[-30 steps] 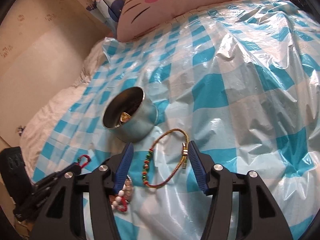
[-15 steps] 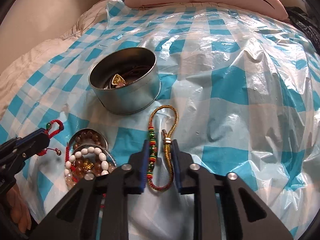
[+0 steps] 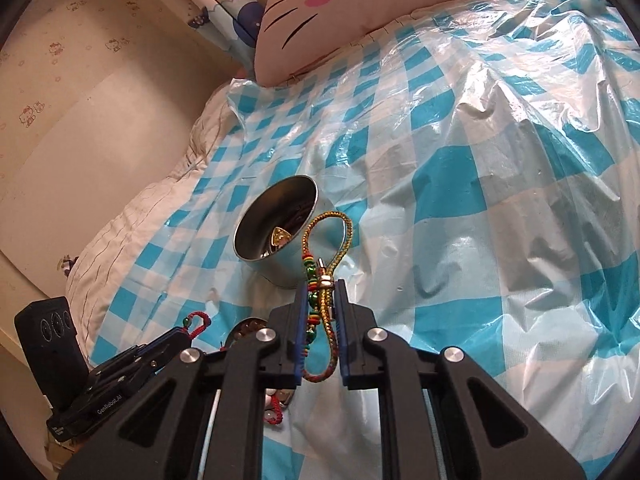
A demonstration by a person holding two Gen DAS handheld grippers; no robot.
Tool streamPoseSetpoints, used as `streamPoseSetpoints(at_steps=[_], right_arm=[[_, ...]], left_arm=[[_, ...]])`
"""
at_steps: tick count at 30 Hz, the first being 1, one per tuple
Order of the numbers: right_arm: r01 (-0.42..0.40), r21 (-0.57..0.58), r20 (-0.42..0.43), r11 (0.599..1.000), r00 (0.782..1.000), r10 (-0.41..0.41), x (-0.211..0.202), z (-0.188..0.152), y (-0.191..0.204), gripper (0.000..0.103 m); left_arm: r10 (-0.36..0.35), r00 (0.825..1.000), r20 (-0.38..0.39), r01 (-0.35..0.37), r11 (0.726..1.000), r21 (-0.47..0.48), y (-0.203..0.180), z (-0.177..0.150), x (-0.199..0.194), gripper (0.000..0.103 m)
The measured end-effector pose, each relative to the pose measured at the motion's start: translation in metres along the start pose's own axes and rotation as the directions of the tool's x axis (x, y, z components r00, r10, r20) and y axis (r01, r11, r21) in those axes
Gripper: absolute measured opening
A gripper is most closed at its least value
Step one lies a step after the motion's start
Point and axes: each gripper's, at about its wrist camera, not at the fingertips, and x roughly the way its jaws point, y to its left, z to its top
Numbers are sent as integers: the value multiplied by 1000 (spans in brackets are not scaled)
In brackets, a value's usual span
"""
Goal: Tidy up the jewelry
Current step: 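Carry both bracelets over the silver tin and open both tools to drop them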
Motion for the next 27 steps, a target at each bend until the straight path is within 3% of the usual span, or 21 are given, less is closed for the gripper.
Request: streamPoseSetpoints(at_steps=[22, 27], right_arm=[[-67, -33, 18, 997, 998, 67, -2, 2, 9, 14], [-83, -23, 29, 996, 996, 84, -1, 5, 12, 14]], left_arm=[[36, 998, 56, -39, 999, 37, -4, 6, -9, 12], [11, 998, 62, -12, 1000, 14, 1, 12, -12, 12]])
